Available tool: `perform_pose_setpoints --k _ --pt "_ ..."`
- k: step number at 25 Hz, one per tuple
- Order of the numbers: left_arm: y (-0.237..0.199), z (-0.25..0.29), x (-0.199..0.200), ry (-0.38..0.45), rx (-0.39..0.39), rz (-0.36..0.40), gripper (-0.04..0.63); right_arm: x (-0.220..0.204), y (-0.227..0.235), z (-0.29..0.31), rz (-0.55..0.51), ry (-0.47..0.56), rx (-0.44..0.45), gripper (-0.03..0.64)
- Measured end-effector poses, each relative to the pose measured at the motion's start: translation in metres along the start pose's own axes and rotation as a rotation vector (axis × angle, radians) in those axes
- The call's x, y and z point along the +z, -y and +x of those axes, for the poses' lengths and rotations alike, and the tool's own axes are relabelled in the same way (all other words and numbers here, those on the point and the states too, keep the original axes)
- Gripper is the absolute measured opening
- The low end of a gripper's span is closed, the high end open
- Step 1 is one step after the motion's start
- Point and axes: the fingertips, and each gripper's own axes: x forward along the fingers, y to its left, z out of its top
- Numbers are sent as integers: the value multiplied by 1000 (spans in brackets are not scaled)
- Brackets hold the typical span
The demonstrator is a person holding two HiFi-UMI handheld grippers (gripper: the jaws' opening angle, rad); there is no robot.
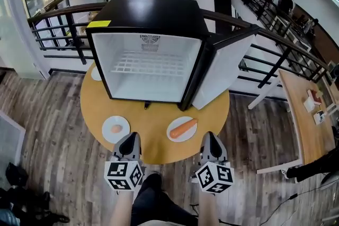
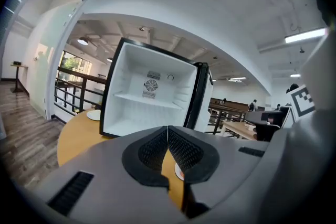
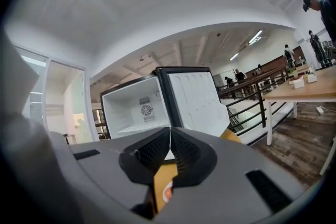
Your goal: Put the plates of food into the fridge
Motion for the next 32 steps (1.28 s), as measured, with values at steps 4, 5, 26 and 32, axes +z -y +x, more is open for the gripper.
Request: perform_pose_setpoints --k 4,5,26,32 --pt "3 63 -28 -143 -76 -55 8 -39 38 43 58 -104 -78 13" --pt "3 76 -38 -191 -94 -59 8 -55 45 52 77 -141 -99 14" --pt "22 167 -174 -750 -293 -394 18 -216 115 83 724 -540 -204 28" --pt "33 171 -188 -802 -326 -573 86 -225 115 89 804 -593 -154 94"
